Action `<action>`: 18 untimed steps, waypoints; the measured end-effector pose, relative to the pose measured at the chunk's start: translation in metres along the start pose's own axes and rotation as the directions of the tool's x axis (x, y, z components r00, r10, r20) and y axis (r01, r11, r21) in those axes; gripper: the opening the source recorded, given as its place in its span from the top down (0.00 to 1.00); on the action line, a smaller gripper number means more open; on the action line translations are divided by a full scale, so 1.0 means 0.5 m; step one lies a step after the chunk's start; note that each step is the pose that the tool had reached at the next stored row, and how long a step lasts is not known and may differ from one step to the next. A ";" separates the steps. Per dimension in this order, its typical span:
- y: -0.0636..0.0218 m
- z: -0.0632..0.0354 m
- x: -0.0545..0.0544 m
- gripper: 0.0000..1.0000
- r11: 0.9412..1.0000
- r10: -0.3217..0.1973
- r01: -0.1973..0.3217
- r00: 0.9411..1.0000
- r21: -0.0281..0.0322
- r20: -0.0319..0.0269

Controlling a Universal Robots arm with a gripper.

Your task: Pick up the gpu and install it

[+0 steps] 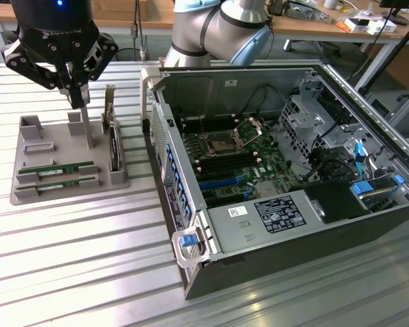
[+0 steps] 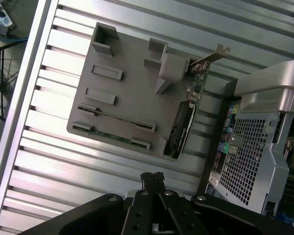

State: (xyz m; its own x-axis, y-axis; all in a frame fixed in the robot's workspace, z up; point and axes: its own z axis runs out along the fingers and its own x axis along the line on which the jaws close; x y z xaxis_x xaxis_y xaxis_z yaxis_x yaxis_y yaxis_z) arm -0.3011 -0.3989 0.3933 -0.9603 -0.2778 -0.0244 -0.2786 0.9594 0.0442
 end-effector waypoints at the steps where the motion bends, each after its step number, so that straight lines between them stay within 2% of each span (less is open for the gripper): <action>1: 0.000 0.000 0.000 0.90 1.000 -0.008 0.008 1.000 0.000 0.000; 6: 0.000 0.000 0.000 0.90 0.998 -0.056 0.056 0.998 -0.001 -0.002; 14: 0.000 0.000 0.000 0.90 0.995 -0.098 0.098 0.995 -0.003 -0.004; 18: 0.000 0.000 0.000 0.90 0.990 -0.140 0.140 0.990 -0.004 -0.006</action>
State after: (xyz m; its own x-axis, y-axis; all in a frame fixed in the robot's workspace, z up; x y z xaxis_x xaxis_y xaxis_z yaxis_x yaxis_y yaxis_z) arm -0.3011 -0.3989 0.3933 -0.9119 -0.4098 -0.0244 -0.4105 0.9108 0.0441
